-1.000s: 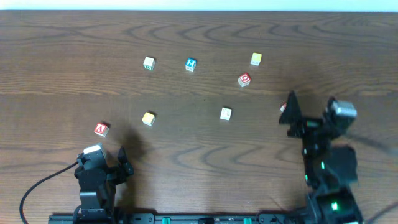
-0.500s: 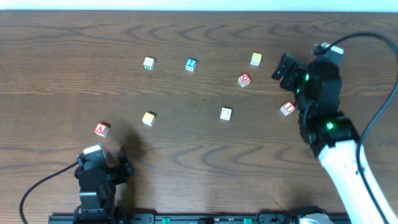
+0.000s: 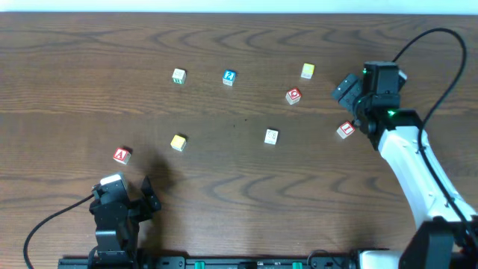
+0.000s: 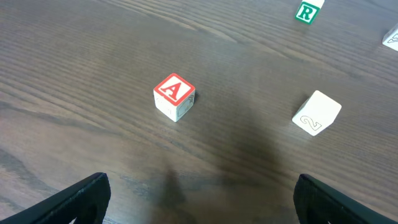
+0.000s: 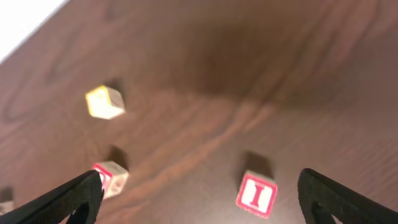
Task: Spell out Ai2
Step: 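Move the right gripper forward over the red 'I' block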
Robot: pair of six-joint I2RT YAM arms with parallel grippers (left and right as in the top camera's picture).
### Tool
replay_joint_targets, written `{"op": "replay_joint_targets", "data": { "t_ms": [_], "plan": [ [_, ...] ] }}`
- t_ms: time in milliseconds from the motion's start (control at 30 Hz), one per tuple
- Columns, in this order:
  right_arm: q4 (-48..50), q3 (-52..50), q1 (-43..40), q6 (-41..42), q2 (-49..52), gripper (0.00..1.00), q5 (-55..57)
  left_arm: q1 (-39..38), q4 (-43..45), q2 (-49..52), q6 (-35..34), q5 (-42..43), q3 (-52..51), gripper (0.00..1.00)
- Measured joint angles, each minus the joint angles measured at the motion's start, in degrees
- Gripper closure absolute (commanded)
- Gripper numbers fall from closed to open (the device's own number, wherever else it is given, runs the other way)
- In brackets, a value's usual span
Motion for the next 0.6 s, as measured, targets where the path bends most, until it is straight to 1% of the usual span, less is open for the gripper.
{"op": "replay_joint_targets", "data": {
  "t_ms": [300, 600],
  "plan": [
    [-5.16, 0.00, -0.02, 6.08, 2.69, 0.01, -0.76, -0.02, 0.00, 0.00, 0.00, 0.00, 0.00, 0.05],
    [-6.47, 0.00, -0.02, 7.48, 7.48, 0.01, -2.10, 0.00, 0.00, 0.00, 0.02, -0.02, 0.00, 0.05]
  ]
}}
